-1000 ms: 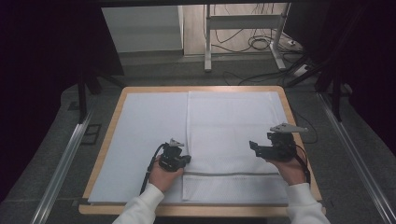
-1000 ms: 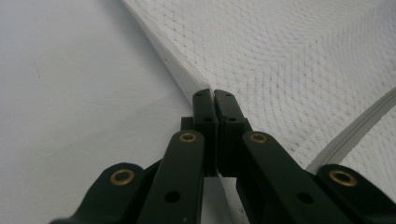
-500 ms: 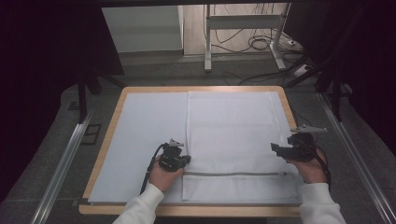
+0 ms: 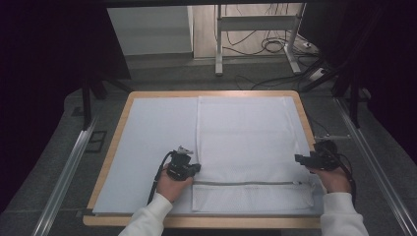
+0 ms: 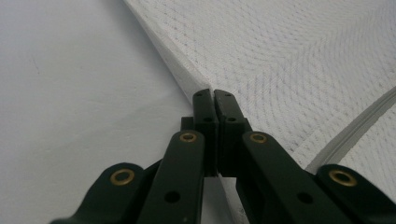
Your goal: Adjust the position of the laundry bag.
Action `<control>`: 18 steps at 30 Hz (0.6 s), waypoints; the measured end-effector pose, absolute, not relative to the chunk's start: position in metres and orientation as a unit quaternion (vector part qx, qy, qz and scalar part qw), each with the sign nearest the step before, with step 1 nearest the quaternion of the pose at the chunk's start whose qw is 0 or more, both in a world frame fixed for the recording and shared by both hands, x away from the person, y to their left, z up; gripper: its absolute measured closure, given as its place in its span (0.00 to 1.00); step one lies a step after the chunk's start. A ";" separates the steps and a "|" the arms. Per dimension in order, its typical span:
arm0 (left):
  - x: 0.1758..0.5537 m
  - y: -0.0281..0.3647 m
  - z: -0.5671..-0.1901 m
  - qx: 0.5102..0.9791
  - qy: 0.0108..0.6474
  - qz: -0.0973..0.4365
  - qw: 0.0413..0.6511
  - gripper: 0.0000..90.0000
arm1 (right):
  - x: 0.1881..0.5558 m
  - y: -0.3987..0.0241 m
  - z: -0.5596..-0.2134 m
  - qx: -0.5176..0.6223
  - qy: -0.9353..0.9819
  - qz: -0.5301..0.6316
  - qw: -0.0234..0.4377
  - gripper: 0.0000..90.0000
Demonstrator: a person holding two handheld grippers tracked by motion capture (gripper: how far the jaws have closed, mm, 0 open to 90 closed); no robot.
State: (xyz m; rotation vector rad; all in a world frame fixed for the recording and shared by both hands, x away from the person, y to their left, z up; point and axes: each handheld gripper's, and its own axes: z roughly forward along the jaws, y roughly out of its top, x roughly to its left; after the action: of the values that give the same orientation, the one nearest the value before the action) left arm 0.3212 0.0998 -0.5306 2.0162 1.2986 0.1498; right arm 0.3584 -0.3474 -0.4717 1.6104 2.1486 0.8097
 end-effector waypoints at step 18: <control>0.321 0.099 -0.531 0.783 0.503 0.058 0.362 0.99 | 0.368 -0.354 -0.493 0.583 0.764 0.246 0.126 0.51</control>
State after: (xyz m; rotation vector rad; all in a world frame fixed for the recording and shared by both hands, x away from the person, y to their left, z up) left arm 0.3209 0.0990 -0.5306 2.0154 1.2965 0.1483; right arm 0.3683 -0.3540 -0.4927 1.6963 2.2248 0.7177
